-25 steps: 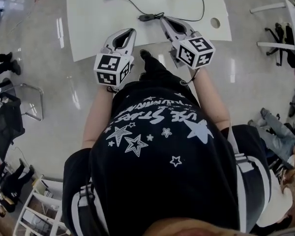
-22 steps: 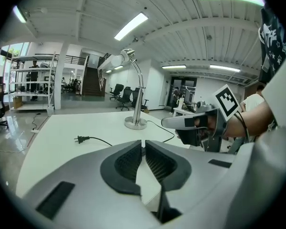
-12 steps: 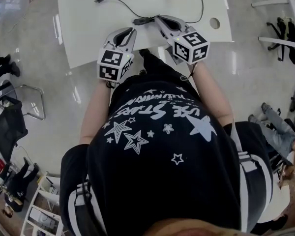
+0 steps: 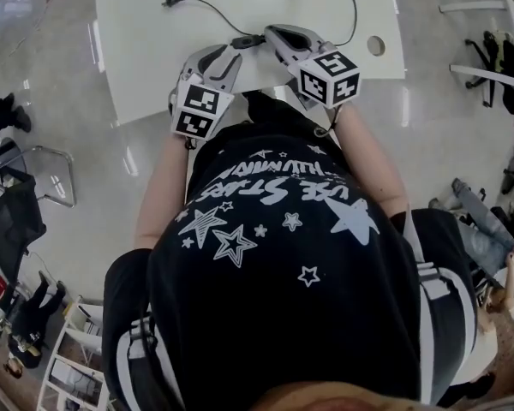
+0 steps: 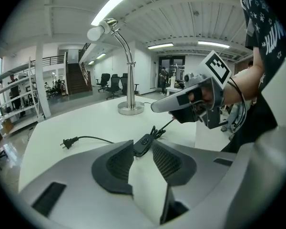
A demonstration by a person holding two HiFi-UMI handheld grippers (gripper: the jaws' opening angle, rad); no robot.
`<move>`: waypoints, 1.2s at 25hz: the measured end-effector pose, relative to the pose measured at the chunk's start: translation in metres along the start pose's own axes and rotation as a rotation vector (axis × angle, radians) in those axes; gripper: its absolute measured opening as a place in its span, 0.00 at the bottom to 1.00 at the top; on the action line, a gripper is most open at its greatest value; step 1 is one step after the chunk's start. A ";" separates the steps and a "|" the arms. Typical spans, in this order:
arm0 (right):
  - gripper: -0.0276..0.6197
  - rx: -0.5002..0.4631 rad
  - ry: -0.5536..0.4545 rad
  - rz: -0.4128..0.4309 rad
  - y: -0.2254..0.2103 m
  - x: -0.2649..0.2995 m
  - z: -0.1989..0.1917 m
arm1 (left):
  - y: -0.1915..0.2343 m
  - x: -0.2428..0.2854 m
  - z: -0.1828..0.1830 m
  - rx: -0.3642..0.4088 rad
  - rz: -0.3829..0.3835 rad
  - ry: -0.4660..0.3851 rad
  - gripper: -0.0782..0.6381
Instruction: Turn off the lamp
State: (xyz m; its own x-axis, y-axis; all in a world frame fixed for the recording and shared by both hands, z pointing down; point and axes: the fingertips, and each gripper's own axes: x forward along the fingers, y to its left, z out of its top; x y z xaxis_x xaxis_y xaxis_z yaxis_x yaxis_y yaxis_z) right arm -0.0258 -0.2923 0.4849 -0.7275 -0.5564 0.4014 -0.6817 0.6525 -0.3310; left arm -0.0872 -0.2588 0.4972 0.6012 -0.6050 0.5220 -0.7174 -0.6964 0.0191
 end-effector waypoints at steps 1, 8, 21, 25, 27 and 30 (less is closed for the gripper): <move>0.05 0.001 0.004 0.002 -0.001 0.001 -0.001 | -0.001 0.003 -0.002 0.008 -0.005 0.007 0.27; 0.05 0.005 0.043 0.010 -0.004 0.014 -0.006 | 0.010 0.022 -0.013 0.110 -0.038 0.039 0.37; 0.05 0.014 0.093 0.023 -0.003 0.023 -0.015 | 0.015 0.044 -0.026 0.248 -0.123 0.104 0.37; 0.05 0.021 0.098 0.028 -0.005 0.023 -0.018 | 0.013 0.047 -0.026 0.259 -0.132 0.115 0.37; 0.05 0.026 0.099 0.030 -0.003 0.026 -0.018 | 0.013 0.047 -0.027 0.259 -0.141 0.117 0.37; 0.05 0.025 0.102 0.038 -0.002 0.029 -0.017 | 0.013 0.048 -0.027 0.254 -0.153 0.125 0.37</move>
State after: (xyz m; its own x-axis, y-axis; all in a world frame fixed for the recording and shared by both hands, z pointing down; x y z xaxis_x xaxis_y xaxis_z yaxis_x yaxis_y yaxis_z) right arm -0.0445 -0.3008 0.5114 -0.7420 -0.4758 0.4723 -0.6566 0.6582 -0.3683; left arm -0.0769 -0.2867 0.5457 0.6359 -0.4446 0.6308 -0.5015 -0.8593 -0.1001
